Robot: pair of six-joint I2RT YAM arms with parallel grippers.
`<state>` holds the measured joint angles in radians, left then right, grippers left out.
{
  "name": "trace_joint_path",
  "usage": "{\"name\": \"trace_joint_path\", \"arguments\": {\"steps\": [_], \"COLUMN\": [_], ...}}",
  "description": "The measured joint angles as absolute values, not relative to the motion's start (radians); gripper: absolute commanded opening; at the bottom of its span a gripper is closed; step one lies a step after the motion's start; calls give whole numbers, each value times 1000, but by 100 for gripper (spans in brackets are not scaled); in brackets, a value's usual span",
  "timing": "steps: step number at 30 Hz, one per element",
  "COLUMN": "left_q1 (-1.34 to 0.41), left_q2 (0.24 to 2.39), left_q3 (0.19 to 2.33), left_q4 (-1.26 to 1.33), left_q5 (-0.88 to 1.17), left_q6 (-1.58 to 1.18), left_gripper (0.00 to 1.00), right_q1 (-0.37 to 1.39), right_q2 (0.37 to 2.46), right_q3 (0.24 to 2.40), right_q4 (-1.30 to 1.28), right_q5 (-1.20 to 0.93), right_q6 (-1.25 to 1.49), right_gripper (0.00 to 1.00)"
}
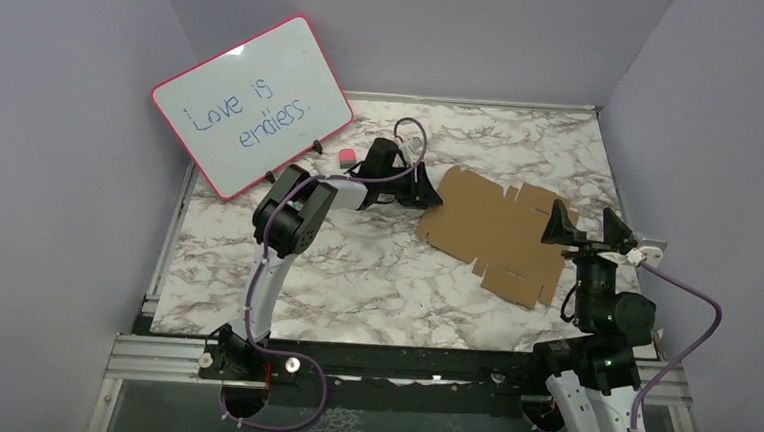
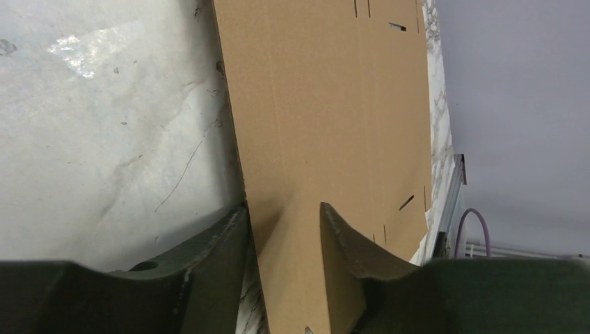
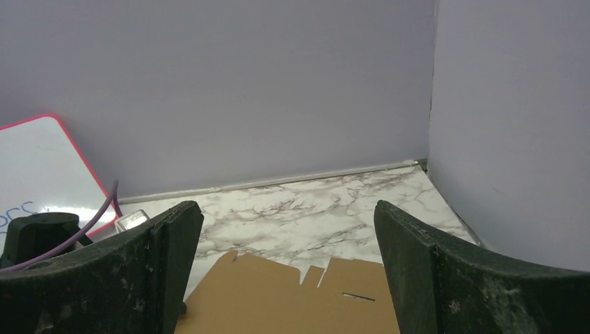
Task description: Fold the paper box
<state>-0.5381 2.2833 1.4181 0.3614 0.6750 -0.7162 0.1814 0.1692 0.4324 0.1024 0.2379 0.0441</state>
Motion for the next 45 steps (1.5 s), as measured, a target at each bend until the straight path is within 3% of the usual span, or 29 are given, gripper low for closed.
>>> {"name": "trace_joint_path", "arguments": {"steps": [7,14,26,45], "left_q1": [-529,-498,-428,-420], "left_q2": [2307,2291,2022,1389], "left_q3": [1425,1361,981,346], "left_q4": [361,409,500,608], "left_q5": [693,706,606,130], "left_q6": [-727,-755,-856,-1101], "left_gripper": [9,0,0,0], "right_q1": [181,181,182,184], "right_q2": [176,177,199,356], "right_q3": [432,432,432,535], "right_q4": [102,102,99,20], "right_q5": [237,229,204,80], "right_q6": [44,44,48,159], "right_gripper": [100,100,100,97]}}
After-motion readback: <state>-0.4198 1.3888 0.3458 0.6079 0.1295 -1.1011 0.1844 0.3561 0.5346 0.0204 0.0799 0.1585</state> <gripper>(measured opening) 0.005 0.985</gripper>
